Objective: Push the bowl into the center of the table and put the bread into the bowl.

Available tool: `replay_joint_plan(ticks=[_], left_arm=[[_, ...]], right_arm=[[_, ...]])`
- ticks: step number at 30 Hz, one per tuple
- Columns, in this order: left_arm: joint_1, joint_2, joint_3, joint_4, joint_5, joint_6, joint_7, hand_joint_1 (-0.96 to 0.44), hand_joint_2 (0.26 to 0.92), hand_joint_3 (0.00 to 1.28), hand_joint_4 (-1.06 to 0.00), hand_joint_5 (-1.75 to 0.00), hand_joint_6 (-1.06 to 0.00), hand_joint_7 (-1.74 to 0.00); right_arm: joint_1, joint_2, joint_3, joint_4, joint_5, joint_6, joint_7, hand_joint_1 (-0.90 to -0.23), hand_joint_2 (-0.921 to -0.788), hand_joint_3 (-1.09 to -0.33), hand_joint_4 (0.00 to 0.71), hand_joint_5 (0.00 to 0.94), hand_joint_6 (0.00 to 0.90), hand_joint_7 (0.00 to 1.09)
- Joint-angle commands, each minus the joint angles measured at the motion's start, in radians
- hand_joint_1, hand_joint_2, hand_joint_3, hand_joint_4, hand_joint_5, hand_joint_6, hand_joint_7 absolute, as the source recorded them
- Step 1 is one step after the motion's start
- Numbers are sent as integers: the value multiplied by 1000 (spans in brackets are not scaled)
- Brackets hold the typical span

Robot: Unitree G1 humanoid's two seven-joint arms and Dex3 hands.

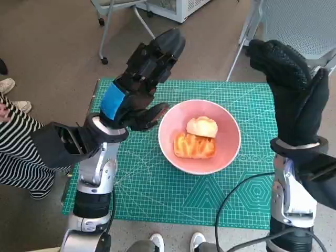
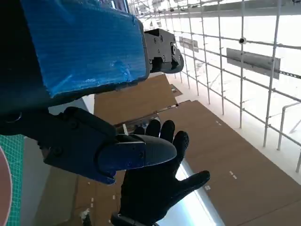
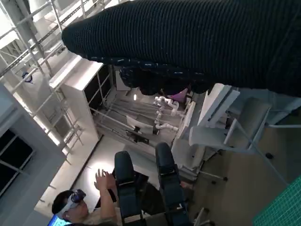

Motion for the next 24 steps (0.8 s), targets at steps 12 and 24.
replay_joint_plan(ticks=[12,24], left_arm=[[-10,-4,-1,-41,-27,46,-6,-623,859,519,1,1,1,-411],[-5,-11,-7,-67,-32,67,2,-630,840,531,1,1,1,-415]], right_arm=[[19,1,-2,13,-1,-10,-2,-662,-921,-662,219,0,105,541],[21,3,-4,22,5,-21,0,-656,-921,-662,219,0,105,540]])
